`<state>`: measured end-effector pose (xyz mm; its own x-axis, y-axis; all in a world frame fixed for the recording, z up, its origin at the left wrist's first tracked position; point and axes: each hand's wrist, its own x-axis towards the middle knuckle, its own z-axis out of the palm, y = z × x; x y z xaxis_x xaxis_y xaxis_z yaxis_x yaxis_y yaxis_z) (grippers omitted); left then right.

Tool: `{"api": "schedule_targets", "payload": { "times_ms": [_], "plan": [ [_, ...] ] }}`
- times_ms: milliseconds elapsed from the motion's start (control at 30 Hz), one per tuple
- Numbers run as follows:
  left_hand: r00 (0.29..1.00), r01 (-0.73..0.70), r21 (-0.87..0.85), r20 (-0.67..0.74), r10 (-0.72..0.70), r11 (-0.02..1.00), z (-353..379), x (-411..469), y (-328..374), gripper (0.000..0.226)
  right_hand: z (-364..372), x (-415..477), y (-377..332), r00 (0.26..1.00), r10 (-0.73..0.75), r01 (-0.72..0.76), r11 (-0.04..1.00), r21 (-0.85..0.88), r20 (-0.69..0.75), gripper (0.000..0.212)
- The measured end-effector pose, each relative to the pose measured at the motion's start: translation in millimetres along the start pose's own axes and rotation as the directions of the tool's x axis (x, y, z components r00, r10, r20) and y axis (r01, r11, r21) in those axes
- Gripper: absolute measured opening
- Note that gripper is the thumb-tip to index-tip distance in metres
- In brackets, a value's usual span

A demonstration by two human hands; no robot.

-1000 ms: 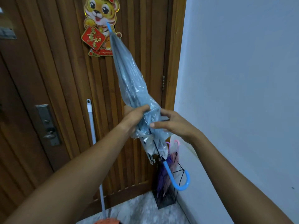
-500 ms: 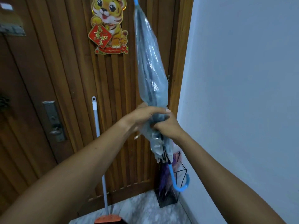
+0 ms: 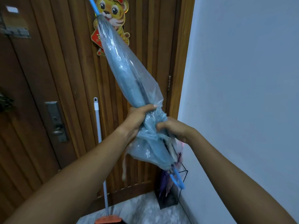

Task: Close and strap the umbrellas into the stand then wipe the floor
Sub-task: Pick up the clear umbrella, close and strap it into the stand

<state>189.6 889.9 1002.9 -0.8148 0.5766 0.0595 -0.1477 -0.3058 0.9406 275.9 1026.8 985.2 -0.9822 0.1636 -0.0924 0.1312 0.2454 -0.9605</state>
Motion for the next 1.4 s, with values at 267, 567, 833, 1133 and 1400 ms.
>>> {"api": "schedule_targets", "payload": {
  "times_ms": [267, 567, 833, 1133, 1400],
  "plan": [
    [0.972, 0.002, -0.067, -0.235, -0.018, 0.998, 13.5, 5.5, 1.8, 0.032, 19.8, -8.2, -1.6, 0.963, -0.268, 0.267, 0.934, -0.237, 0.03, 0.103],
    [0.975, 0.22, 0.173, -0.072, -0.21, 0.96, 5.1, -8.9, 5.9, 0.09, -0.7, 7.4, 5.0, 0.946, -0.284, 0.199, 0.89, -0.409, -0.157, 0.051],
    [0.743, -0.406, 0.862, 0.505, 0.439, -0.303, -20.5, -29.7, -13.9, 0.115, -41.1, 1.4, -25.6, 0.995, 0.057, 0.01, 0.746, -0.666, 0.079, 0.043],
    [0.974, -0.198, 0.98, 0.198, 0.114, -0.014, -8.0, -4.4, -35.0, 0.04, -31.2, 18.7, -52.6, 0.99, -0.065, -0.11, 0.181, -0.977, -0.123, 0.07],
    [0.992, 0.121, 0.701, -0.066, -0.105, 0.703, -18.0, 3.1, -42.2, 0.028, -26.7, 4.9, -20.2, 0.659, -0.661, 0.097, 0.548, -0.831, -0.359, 0.073]
  ]
}}
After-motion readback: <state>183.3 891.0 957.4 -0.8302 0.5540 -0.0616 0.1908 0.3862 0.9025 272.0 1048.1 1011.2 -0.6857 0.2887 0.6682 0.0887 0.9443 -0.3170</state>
